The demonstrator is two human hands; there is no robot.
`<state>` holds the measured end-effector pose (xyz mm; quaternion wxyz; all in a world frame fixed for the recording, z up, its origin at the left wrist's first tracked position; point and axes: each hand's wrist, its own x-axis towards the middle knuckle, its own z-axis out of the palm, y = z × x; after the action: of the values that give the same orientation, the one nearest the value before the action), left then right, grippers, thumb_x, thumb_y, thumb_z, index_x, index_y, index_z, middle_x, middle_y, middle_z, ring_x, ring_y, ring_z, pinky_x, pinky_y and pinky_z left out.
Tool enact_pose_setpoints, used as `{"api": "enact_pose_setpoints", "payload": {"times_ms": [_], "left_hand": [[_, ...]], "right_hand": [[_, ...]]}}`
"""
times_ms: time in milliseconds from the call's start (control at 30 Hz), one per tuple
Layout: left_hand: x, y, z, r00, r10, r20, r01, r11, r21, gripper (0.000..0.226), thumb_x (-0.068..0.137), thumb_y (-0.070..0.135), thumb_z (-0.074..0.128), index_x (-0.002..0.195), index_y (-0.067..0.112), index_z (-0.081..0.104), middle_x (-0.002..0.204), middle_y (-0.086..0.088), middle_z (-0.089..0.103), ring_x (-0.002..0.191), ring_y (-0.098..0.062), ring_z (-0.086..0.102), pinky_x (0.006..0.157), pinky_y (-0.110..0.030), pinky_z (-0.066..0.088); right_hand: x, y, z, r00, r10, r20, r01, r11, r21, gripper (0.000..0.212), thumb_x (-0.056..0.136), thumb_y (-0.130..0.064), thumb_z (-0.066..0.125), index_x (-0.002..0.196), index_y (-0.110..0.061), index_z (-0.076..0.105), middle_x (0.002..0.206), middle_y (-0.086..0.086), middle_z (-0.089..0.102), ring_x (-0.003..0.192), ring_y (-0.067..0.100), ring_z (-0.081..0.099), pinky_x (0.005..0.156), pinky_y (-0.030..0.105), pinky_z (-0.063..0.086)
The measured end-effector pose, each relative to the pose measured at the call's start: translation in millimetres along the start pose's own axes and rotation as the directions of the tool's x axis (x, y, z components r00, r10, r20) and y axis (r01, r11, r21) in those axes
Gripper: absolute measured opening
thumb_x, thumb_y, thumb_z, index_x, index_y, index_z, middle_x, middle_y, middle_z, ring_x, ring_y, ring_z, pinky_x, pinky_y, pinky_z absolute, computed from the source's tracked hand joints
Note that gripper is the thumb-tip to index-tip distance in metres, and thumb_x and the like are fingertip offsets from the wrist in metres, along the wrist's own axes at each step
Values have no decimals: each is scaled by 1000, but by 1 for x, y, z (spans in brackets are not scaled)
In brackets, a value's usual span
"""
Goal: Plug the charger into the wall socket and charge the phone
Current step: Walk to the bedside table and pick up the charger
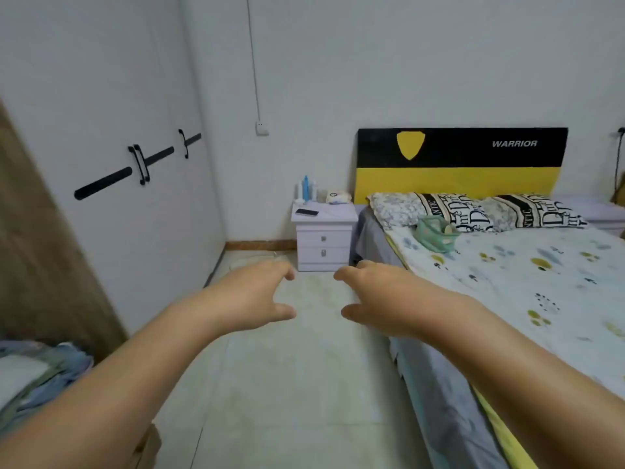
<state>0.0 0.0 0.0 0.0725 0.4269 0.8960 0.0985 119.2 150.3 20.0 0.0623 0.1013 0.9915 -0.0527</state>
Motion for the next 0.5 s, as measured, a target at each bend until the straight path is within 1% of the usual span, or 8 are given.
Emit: {"api": "enact_pose_setpoints", "payload": {"times_ms": [33, 200, 333, 500], "left_hand": [[2, 0, 1, 1000, -11, 19, 11, 1000, -12, 53, 77, 39, 63, 124, 25, 42, 133, 1, 48, 115, -19, 50, 86, -27, 38], [27, -6, 16, 998, -27, 50, 28, 999, -28, 52, 76, 40, 63, 122, 24, 43, 131, -1, 48, 110, -20, 52, 87, -30, 41], [58, -4, 24, 998, -36, 41, 37, 999, -37, 51, 77, 40, 63, 122, 25, 43, 130, 1, 49, 110, -19, 52, 85, -27, 39], [109, 10, 32, 997, -56, 60, 62, 993, -104, 49, 78, 40, 62, 121, 27, 43, 129, 4, 49, 108, -15, 52, 81, -23, 39]], "right_hand": [[2, 0, 1, 1000, 10, 30, -10, 1000, -1, 47, 88, -34, 51, 131, -18, 39, 127, 10, 47, 113, 32, 50, 85, 40, 43], [23, 15, 12, 996, 26, 89, -24, 1000, -20, 48, 88, -34, 50, 132, -19, 38, 124, 9, 48, 111, 32, 51, 90, 44, 46], [46, 43, 16, 996, 8, 84, -7, 1000, -6, 47, 89, -33, 50, 132, -18, 38, 124, 9, 49, 111, 31, 51, 90, 43, 47], [79, 89, 19, 996, 9, 83, -11, 1000, 26, 48, 89, -33, 50, 133, -19, 36, 124, 8, 50, 110, 29, 52, 89, 41, 47]]}}
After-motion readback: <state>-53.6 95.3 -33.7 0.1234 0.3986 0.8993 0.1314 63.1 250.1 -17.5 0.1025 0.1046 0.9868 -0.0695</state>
